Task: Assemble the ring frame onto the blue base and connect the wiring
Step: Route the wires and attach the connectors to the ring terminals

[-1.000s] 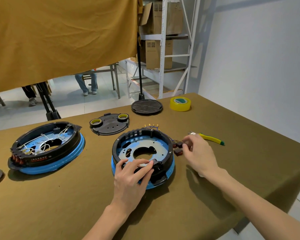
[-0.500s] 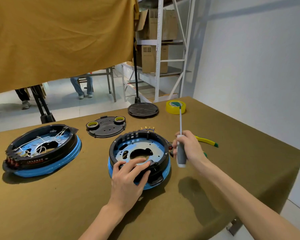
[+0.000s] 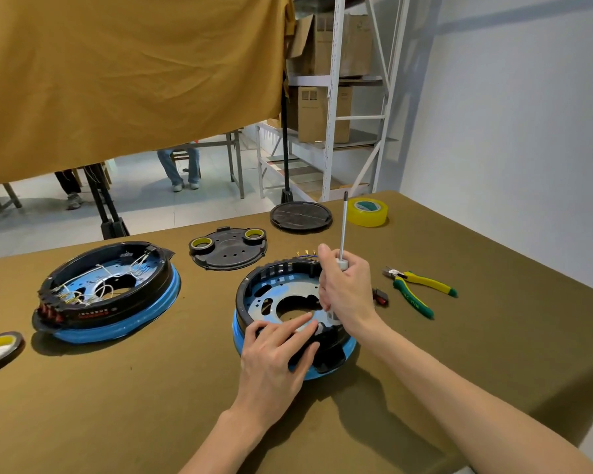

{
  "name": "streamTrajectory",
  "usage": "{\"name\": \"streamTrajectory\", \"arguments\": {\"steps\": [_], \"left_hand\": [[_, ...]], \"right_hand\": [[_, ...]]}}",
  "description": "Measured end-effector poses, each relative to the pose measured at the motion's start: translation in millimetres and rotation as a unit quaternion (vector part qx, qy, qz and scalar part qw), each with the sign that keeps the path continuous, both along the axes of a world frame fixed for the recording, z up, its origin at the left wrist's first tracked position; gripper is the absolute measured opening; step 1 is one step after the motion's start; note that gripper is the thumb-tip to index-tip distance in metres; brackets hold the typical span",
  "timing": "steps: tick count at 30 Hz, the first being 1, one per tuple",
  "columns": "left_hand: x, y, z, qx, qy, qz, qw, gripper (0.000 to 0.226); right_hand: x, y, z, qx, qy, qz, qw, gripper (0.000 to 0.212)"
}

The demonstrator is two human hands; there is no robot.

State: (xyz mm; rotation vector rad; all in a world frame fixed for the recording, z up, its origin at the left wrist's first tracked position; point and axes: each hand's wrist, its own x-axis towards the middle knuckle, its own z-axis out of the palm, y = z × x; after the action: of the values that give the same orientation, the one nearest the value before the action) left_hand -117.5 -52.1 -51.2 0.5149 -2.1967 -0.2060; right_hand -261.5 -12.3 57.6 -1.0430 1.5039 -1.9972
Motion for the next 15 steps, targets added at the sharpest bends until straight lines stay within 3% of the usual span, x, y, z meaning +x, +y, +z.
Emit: {"name": "streamTrajectory", "arguments": {"steps": [15], "left_hand": [[0,1,0,0.03,0.012,0.01,0.999,0.035]], "right_hand": [[15,-3,-25,0.012,0.053,-0.024,0.998,0.04]]}}
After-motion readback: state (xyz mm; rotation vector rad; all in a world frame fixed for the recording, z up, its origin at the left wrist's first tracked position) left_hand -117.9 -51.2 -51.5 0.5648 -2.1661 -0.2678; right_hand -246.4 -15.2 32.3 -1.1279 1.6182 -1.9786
